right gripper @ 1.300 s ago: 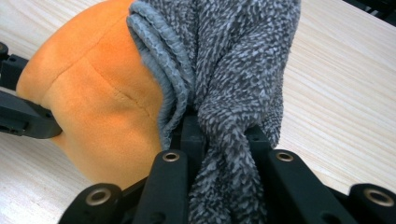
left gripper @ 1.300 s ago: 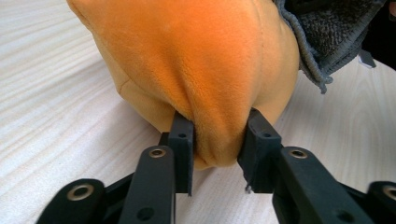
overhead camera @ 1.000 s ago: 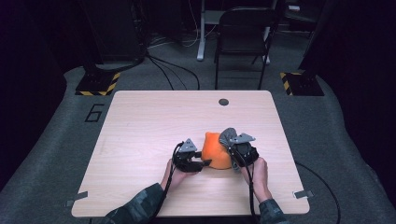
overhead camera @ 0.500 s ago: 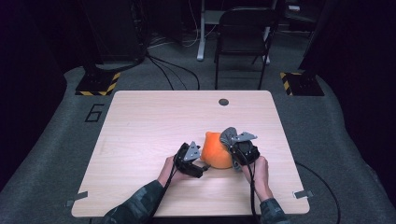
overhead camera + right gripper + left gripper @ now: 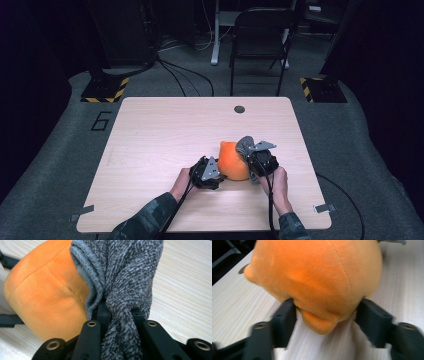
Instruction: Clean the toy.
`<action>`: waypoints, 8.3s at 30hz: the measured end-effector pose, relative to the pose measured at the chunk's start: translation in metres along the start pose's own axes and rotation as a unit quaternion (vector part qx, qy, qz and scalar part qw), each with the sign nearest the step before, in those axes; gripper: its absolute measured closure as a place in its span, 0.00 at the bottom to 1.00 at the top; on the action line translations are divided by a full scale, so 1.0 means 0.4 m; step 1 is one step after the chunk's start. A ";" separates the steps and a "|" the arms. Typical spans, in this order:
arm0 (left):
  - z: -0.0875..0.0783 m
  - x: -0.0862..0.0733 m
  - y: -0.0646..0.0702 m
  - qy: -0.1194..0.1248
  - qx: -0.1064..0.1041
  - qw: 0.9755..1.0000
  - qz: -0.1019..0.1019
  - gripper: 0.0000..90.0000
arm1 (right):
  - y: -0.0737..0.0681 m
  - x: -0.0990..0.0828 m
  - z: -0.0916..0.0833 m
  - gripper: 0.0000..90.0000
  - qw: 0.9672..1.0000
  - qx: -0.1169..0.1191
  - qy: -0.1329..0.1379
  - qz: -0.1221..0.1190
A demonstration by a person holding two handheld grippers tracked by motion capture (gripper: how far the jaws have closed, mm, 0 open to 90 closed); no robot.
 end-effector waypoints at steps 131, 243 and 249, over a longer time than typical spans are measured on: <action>-0.050 0.035 -0.007 0.063 -0.111 0.930 -0.344 0.83 | -0.030 0.006 -0.089 0.81 0.999 0.000 0.036 0.007; -0.036 0.023 -0.030 0.022 -0.043 0.992 -0.114 0.17 | -0.018 0.003 -0.033 0.84 1.000 -0.008 0.006 -0.004; -0.023 0.018 -0.024 0.012 -0.029 0.997 -0.069 0.20 | -0.012 0.005 -0.029 0.84 1.000 -0.005 0.008 -0.005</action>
Point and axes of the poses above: each handheld gripper's, and its own axes: z roughly forward along the jaws, x roughly out of its top, y roughly to its right, the point moved 1 cm from there along z, roughly forward along the jaws, and after that the axes turned 3 degrees about z, right-handed, at the moved point
